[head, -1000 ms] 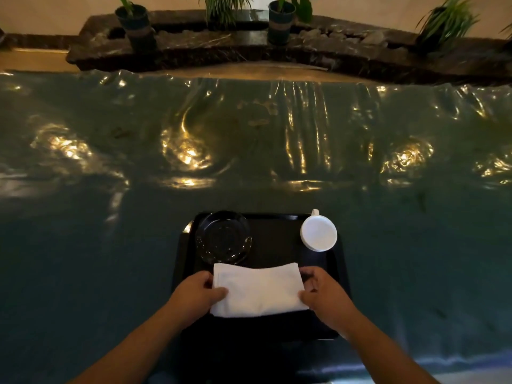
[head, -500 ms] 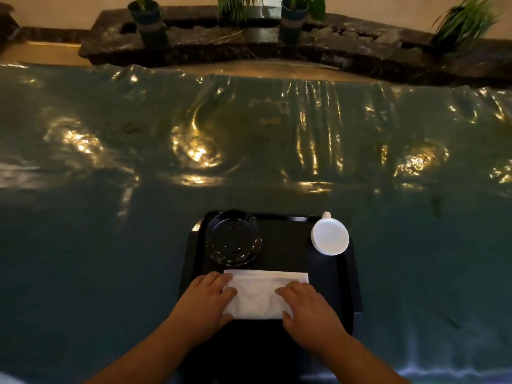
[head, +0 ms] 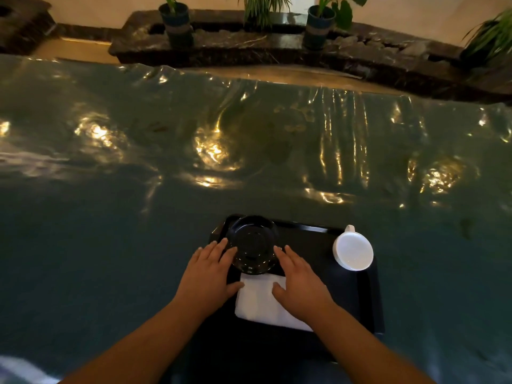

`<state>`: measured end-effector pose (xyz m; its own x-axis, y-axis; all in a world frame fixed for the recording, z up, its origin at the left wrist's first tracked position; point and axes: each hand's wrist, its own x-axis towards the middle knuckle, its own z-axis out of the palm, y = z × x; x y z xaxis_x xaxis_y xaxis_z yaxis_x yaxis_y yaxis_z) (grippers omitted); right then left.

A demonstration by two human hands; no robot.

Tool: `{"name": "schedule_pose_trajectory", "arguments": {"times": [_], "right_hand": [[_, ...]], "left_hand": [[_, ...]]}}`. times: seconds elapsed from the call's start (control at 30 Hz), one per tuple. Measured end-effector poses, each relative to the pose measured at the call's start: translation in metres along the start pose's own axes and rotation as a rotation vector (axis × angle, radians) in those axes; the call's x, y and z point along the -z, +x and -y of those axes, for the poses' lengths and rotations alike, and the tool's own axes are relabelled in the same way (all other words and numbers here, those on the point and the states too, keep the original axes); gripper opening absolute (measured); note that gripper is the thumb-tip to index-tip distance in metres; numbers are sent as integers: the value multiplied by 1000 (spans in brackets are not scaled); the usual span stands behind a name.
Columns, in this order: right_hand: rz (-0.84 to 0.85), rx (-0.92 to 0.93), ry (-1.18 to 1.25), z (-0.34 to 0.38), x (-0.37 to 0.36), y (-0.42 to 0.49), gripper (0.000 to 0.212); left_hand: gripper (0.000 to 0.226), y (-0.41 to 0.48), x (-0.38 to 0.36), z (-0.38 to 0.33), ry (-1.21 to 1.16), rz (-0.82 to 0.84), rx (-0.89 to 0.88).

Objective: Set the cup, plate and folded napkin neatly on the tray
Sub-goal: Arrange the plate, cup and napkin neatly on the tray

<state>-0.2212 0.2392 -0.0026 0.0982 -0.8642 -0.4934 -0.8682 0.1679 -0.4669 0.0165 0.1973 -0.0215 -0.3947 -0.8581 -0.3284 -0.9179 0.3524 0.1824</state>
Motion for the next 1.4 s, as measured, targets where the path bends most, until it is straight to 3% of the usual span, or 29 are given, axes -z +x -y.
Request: {"name": "schedule_pose_trajectory", "arguments": {"times": [0.4,0.6,1.4], "right_hand": [[48,-42,31,10,-7,15,87],[-77,-1,-57,12,-8,21,86],[-20,8,-140,-20,-11,11,77]], "left_hand": [[79,13,9,0,39,6,23],[80,19,10,5,17,-21,37],[87,36,6,-16,21,1,3]]}}
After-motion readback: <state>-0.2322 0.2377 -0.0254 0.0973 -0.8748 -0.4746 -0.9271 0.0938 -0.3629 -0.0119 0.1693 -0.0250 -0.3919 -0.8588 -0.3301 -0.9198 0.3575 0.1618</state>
